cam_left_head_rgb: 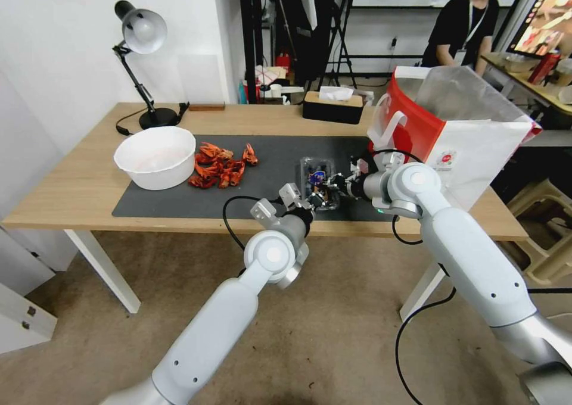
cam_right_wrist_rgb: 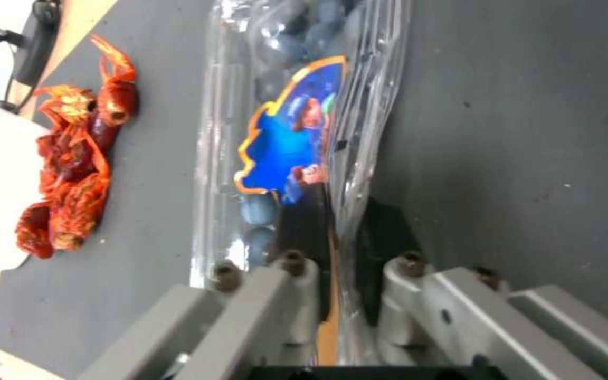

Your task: Close the takeout container lid, then place the container into the takeout bag.

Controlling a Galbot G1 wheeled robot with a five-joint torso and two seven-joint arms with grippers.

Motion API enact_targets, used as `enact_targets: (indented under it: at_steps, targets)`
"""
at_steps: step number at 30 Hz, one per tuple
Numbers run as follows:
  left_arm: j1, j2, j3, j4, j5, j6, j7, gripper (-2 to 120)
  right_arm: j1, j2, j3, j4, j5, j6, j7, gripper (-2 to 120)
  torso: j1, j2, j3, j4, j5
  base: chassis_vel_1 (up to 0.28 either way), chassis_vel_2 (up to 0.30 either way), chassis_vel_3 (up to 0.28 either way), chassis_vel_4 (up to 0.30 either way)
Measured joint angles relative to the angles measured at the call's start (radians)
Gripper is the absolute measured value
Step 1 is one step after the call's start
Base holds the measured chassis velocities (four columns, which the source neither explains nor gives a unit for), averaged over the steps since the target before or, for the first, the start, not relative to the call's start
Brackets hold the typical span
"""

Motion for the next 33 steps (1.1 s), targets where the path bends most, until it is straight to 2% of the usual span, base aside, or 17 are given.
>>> enact_targets:
  at_steps: [7, 9, 11, 13, 14, 16, 19, 20, 21, 22, 24, 25, 26, 27, 28, 31, 33]
  targets:
    - [0.066, 0.048, -0.058, -0.094, 0.010, -0.001, 0.009, 0, -0.004, 0.002, 0.012, 0.008, 0.000, 0.000, -0.009, 0, 0.000, 0.000, 0.000, 0.0000, -0.0001, 0.000, 0.000, 0.000, 0.000]
    - [0.137, 0.087, -0.109, -0.162, 0.041, -0.003, 0.032, 0, -0.009, 0.000, 0.023, 0.008, 0.000, -0.001, -0.023, 0, 0.000, 0.000, 0.000, -0.0001, -0.0002, 0.000, 0.000, 0.000, 0.000]
    - [0.172, 0.100, -0.133, -0.188, 0.051, -0.003, 0.042, 0, -0.011, -0.001, 0.027, 0.009, 0.001, -0.001, -0.029, 0, 0.000, 0.000, 0.000, -0.0002, -0.0003, 0.000, 0.000, 0.000, 0.000]
    - [0.276, 0.134, -0.188, -0.251, 0.089, -0.007, 0.078, 0, -0.016, -0.003, 0.037, 0.009, 0.003, -0.001, -0.044, 0, 0.000, 0.000, 0.000, -0.0001, -0.0002, 0.000, 0.000, 0.000, 0.000]
    - [0.276, 0.134, -0.188, -0.251, 0.089, -0.007, 0.078, 0, -0.016, -0.003, 0.037, 0.009, 0.003, -0.001, -0.044, 0, 0.000, 0.000, 0.000, -0.0001, -0.0002, 0.000, 0.000, 0.000, 0.000]
    - [0.376, 0.160, -0.220, -0.290, 0.167, -0.024, 0.125, 0, -0.023, -0.006, 0.052, 0.009, 0.004, -0.002, -0.056, 0, 0.000, 0.000, 0.000, 0.0008, -0.0001, 0.000, 0.000, 0.000, 0.000]
    - [0.413, 0.177, -0.214, -0.298, 0.254, -0.035, 0.164, 0, -0.049, -0.025, 0.086, 0.026, 0.010, -0.002, -0.058, 0, 0.000, 0.000, 0.000, 0.0012, 0.0002, 0.000, 0.000, 0.000, 0.000]
    - [0.428, 0.201, -0.193, -0.281, 0.362, -0.055, 0.223, 0, -0.095, -0.054, 0.134, 0.060, 0.013, -0.001, -0.055, 0, 0.000, 0.000, 0.000, -0.0010, -0.0006, 0.000, 0.000, 0.000, 0.000]
    - [0.440, 0.211, -0.193, -0.273, 0.413, -0.067, 0.249, 0, -0.109, -0.061, 0.147, 0.071, 0.013, -0.001, -0.053, 0, 0.000, 0.000, 0.000, -0.0025, -0.0007, 0.000, 0.000, 0.000, 0.000]
    - [0.440, 0.211, -0.193, -0.273, 0.413, -0.067, 0.249, 0, -0.109, -0.061, 0.147, 0.071, 0.013, -0.001, -0.053, 0, 0.000, 0.000, 0.000, -0.0025, -0.0007, 0.000, 0.000, 0.000, 0.000]
    - [0.484, 0.232, -0.213, -0.258, 0.537, -0.108, 0.309, 0, -0.125, -0.063, 0.156, 0.083, 0.014, 0.000, -0.055, 0, 0.000, 0.000, 0.000, -0.0015, 0.0003, -0.062, -0.031, -0.026, -0.018]
    - [0.484, 0.232, -0.213, -0.258, 0.537, -0.108, 0.309, 0, -0.125, -0.063, 0.156, 0.083, 0.014, 0.000, -0.055, 0, 0.000, 0.000, 0.000, -0.0015, 0.0003, -0.062, -0.016, -0.026, -0.034]
    - [0.510, 0.244, -0.230, -0.254, 0.606, -0.139, 0.331, 0, -0.129, -0.058, 0.158, 0.085, 0.013, 0.000, -0.062, 0, 0.000, 0.000, 0.000, -0.0001, 0.0004, 0.000, 0.000, 0.000, 0.000]
    - [0.510, 0.244, -0.230, -0.254, 0.606, -0.139, 0.331, 0, -0.129, -0.058, 0.158, 0.085, 0.013, 0.000, -0.062, 0, 0.000, 0.000, 0.000, -0.0001, 0.0004, 0.000, 0.000, 0.000, 0.000]
    - [0.528, 0.251, -0.238, -0.252, 0.656, -0.165, 0.338, 1, -0.131, -0.053, 0.158, 0.087, 0.009, 0.000, -0.070, 0, 0.000, 0.000, 0.000, 0.0004, 0.0001, 0.000, 0.000, 0.000, 0.000]
    - [0.577, 0.267, -0.266, -0.229, 0.846, -0.256, 0.342, 15, -0.137, -0.039, 0.157, 0.092, -0.005, 0.001, -0.100, 0, 0.000, 0.000, 0.000, 0.0004, -0.0003, 0.000, 0.000, 0.000, 0.000]
    - [0.582, 0.267, -0.271, -0.225, 0.866, -0.266, 0.342, 18, -0.137, -0.037, 0.157, 0.093, -0.007, 0.001, -0.104, 0, 0.000, 0.000, 0.000, 0.0002, -0.0003, 0.000, 0.000, 0.000, 0.000]
